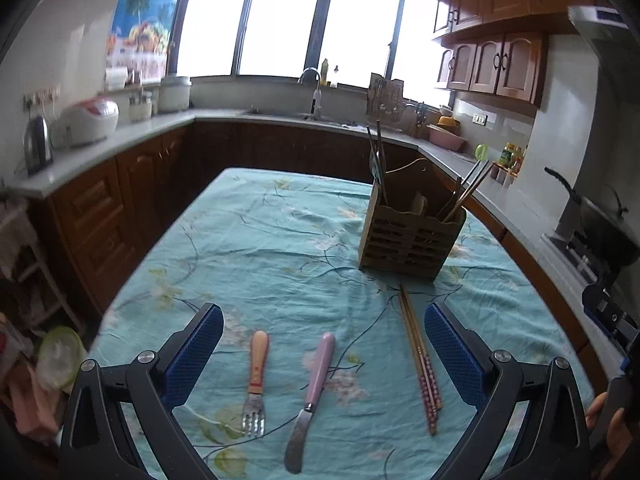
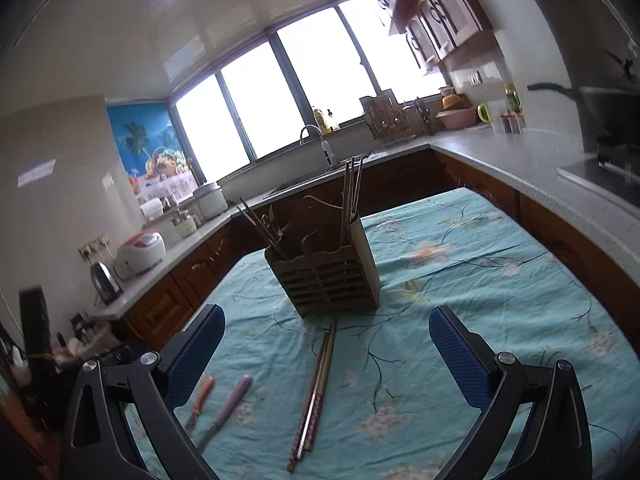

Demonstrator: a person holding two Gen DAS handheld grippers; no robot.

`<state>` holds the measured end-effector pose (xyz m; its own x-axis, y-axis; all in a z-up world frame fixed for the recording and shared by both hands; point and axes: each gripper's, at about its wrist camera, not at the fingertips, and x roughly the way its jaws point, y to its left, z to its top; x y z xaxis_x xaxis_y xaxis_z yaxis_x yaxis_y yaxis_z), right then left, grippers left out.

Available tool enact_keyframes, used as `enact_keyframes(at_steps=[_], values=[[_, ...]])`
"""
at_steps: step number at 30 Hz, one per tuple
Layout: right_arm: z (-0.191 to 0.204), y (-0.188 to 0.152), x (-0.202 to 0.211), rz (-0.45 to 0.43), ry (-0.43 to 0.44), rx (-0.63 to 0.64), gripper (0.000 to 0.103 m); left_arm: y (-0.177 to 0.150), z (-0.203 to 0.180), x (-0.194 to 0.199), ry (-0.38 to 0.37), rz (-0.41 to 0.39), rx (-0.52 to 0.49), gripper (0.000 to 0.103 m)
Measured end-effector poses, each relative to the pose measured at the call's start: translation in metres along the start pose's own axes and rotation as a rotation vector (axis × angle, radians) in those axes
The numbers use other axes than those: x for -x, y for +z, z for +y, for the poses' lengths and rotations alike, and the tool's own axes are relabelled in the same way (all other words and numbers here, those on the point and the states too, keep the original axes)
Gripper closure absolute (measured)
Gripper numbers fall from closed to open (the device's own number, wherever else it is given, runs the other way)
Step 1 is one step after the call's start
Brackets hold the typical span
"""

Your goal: Organize utensils

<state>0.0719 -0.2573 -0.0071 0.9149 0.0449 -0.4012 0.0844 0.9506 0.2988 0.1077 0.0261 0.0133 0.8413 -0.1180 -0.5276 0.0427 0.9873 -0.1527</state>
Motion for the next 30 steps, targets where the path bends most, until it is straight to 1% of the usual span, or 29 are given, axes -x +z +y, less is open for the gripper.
enact_keyframes(at_steps=[4, 9, 12, 15, 17, 19, 21, 24, 26, 30], values=[[0.006, -0.011, 0.004, 0.014, -0.015, 0.047, 0.0, -0.009, -0.006, 0.007, 0.029, -0.016, -0.035, 0.001], [0.008, -0.018, 0.008, 0.015, -0.038, 0.082, 0.0, -0.01, -0.015, 0.018, 0.091, -0.08, -0.096, 0.001], [0.014, -0.014, 0.014, -0.011, -0.059, 0.133, 0.0, -0.006, -0.018, 0.025, 0.083, -0.106, -0.11, 0.001], [0.025, -0.001, 0.024, -0.063, -0.068, 0.197, 0.0, -0.001, -0.022, 0.029, 0.089, -0.12, -0.117, 0.001], [0.032, 0.008, 0.031, -0.102, -0.076, 0.23, 0.0, -0.005, -0.023, 0.028, 0.097, -0.13, -0.125, 0.001], [0.036, 0.009, 0.034, -0.127, -0.076, 0.246, 0.0, -0.011, -0.025, 0.025, 0.116, -0.141, -0.128, 0.001], [0.038, 0.006, 0.032, -0.137, -0.085, 0.253, 0.0, -0.016, -0.025, 0.021, 0.126, -0.14, -0.131, 0.001], [0.038, -0.002, 0.028, -0.136, -0.073, 0.245, 0.0, -0.025, -0.026, 0.016, 0.134, -0.149, -0.129, 0.001], [0.037, -0.013, 0.024, -0.137, -0.074, 0.251, 0.0, -0.029, -0.026, 0.015, 0.142, -0.157, -0.13, 0.001], [0.036, -0.024, 0.015, -0.118, -0.072, 0.256, 0.0, -0.032, -0.025, 0.012, 0.146, -0.166, -0.132, 0.001]])
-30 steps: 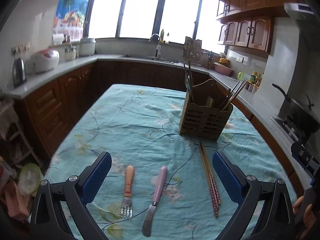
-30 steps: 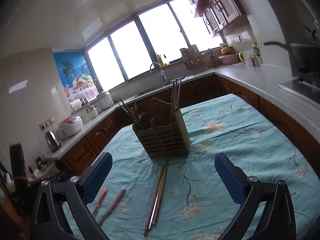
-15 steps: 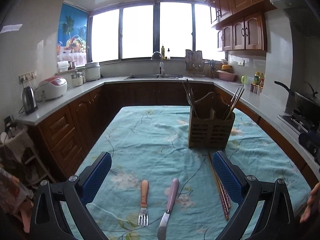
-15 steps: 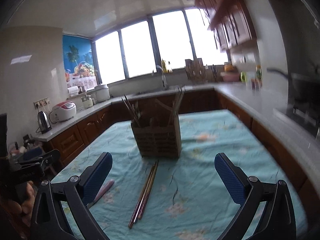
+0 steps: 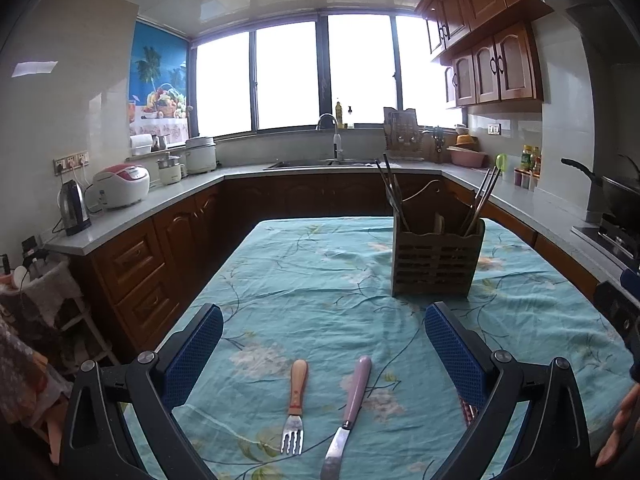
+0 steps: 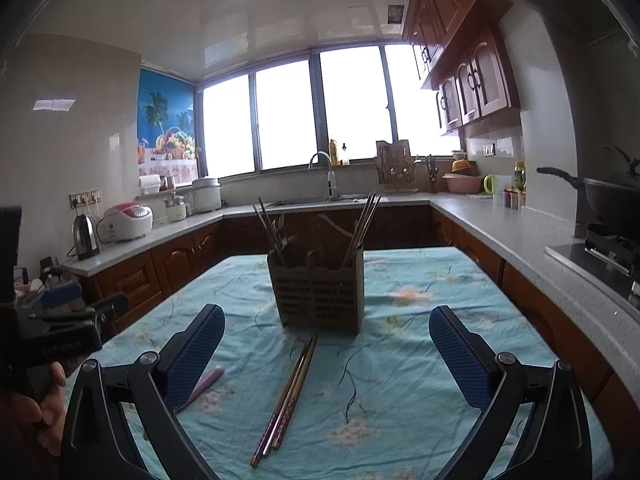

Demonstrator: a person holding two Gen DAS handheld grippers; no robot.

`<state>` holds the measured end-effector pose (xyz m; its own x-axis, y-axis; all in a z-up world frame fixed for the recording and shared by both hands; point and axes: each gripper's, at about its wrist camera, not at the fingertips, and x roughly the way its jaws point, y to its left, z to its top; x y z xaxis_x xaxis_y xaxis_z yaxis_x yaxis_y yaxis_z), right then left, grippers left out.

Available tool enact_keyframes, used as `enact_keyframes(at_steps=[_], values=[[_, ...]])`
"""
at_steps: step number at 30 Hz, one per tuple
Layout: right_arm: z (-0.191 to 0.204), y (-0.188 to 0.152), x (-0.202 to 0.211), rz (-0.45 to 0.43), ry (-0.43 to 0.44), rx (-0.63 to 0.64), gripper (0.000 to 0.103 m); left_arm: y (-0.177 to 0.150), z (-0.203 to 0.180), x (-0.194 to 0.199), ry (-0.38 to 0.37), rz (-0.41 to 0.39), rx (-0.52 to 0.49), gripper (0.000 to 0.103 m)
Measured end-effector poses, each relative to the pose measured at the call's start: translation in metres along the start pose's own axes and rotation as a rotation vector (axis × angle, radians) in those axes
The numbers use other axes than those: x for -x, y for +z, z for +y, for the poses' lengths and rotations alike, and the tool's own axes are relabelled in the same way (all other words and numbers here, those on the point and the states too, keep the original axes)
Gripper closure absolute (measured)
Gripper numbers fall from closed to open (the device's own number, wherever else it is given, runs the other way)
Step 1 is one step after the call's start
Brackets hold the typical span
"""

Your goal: Organize utensils

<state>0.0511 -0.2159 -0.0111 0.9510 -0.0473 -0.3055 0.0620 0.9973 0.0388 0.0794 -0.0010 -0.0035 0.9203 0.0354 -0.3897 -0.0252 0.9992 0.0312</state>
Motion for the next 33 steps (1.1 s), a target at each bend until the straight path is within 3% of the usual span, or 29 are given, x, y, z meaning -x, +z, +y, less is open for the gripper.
enact_keyframes(at_steps=[33], values=[[0.003, -0.012, -0.005, 0.005, 0.025, -0.028, 0.0, -0.006, 0.001, 0.006, -0.028, -0.016, 0.014, 0.001]])
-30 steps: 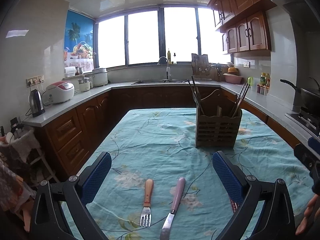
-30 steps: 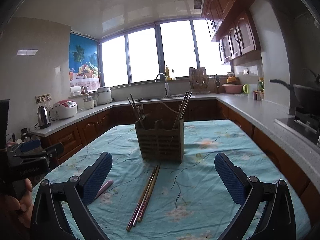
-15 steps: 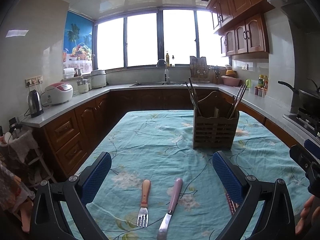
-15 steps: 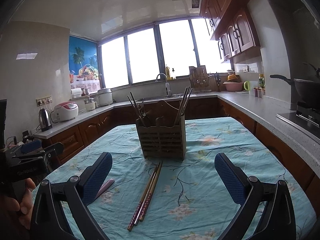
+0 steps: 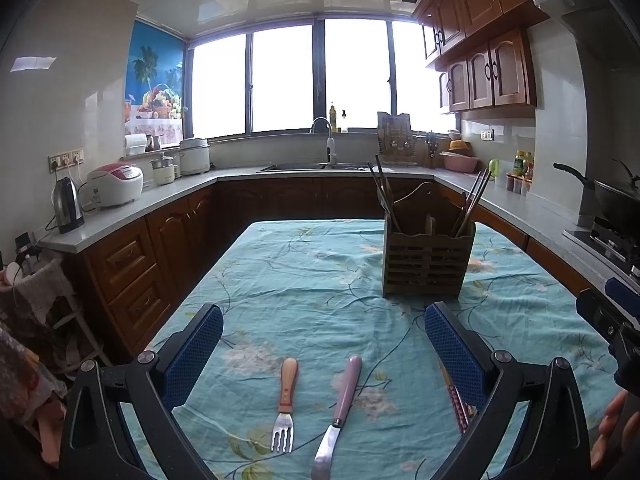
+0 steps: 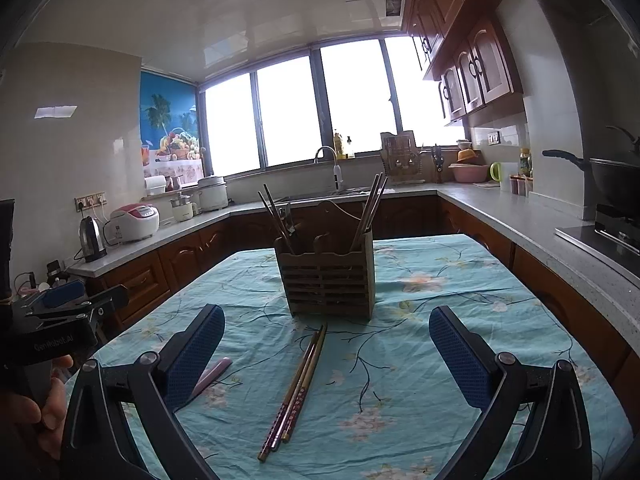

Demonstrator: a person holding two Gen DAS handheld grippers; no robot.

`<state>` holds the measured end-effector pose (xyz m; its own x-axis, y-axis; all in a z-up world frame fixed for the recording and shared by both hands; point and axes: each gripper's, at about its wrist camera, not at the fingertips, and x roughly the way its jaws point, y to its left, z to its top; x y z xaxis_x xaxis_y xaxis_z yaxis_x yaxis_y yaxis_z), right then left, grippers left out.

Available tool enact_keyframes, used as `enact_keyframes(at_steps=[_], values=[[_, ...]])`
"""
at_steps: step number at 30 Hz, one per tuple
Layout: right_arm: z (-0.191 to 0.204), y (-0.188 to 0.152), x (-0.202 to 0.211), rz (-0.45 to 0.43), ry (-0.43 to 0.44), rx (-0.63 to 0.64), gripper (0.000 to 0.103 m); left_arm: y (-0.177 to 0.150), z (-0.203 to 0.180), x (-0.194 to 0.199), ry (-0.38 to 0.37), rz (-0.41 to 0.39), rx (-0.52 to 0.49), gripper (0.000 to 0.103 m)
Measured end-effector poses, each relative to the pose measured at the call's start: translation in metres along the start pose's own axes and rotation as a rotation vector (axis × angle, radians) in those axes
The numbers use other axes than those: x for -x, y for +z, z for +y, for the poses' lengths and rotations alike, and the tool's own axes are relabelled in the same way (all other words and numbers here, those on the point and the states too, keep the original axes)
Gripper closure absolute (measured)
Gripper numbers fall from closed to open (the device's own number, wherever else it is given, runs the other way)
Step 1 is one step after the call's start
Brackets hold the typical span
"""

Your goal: Organize utensils

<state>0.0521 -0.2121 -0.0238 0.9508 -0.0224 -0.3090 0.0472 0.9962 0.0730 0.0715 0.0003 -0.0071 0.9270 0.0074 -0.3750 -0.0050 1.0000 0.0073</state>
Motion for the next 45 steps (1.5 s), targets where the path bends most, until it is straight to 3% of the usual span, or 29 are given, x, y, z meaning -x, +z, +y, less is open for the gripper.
enact_keyframes(at_steps=[45], values=[[0.0015, 0.002, 0.0011, -0.007, 0.005, 0.0, 0.0, -0.0042, -0.007, 0.0051, 0.01, -0.006, -0.012, 0.001]])
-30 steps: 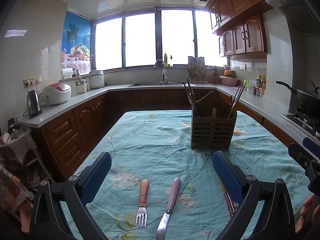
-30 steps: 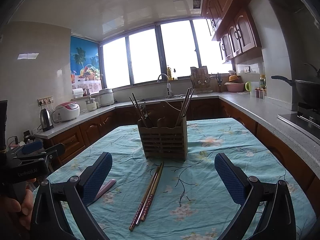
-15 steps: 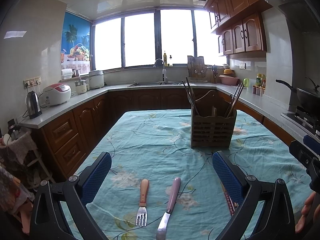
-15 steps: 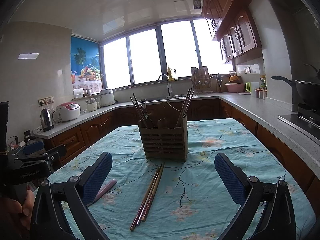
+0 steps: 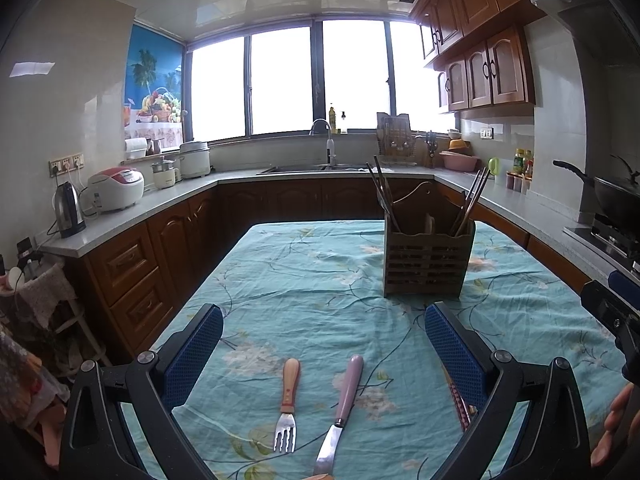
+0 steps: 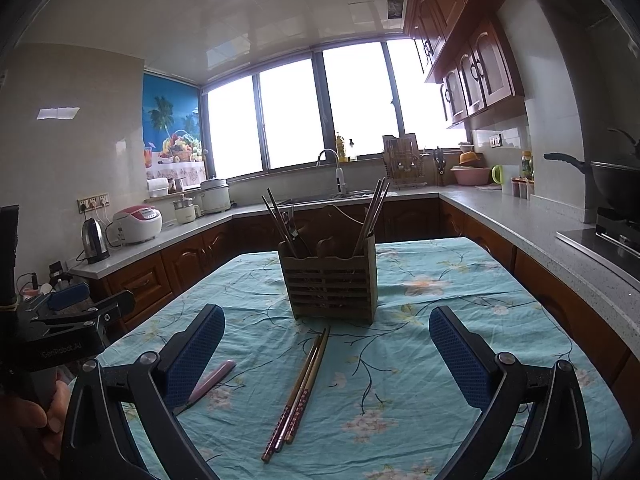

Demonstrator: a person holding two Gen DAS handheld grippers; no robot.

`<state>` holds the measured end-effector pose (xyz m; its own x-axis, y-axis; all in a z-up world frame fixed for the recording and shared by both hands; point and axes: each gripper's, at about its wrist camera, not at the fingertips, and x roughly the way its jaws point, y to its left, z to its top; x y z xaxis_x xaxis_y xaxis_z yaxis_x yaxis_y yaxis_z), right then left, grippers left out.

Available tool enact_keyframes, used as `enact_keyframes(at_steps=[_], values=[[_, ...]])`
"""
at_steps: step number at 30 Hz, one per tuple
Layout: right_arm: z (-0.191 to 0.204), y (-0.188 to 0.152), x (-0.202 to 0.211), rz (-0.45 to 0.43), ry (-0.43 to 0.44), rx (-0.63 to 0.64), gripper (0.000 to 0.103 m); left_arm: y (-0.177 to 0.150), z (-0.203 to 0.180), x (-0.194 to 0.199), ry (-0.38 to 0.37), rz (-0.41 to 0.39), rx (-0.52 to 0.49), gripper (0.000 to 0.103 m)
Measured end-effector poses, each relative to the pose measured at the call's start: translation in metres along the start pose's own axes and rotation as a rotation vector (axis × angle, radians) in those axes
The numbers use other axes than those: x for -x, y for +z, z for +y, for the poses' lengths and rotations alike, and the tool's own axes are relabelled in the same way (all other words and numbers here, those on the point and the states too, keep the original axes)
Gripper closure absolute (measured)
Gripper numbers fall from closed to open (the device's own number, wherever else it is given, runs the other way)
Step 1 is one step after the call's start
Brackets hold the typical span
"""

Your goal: Organize utensils

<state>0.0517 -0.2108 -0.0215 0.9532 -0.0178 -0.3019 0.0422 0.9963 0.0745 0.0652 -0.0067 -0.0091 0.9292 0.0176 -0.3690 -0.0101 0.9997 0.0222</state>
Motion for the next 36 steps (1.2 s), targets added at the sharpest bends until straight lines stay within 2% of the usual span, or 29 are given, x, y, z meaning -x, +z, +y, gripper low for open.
enact_keyframes(at_steps=[36], values=[[0.0051, 0.0076, 0.004, -0.013, 0.014, 0.005, 0.0, -0.0007, -0.0041, 0.003, -0.002, -0.012, -0.01, 0.001]])
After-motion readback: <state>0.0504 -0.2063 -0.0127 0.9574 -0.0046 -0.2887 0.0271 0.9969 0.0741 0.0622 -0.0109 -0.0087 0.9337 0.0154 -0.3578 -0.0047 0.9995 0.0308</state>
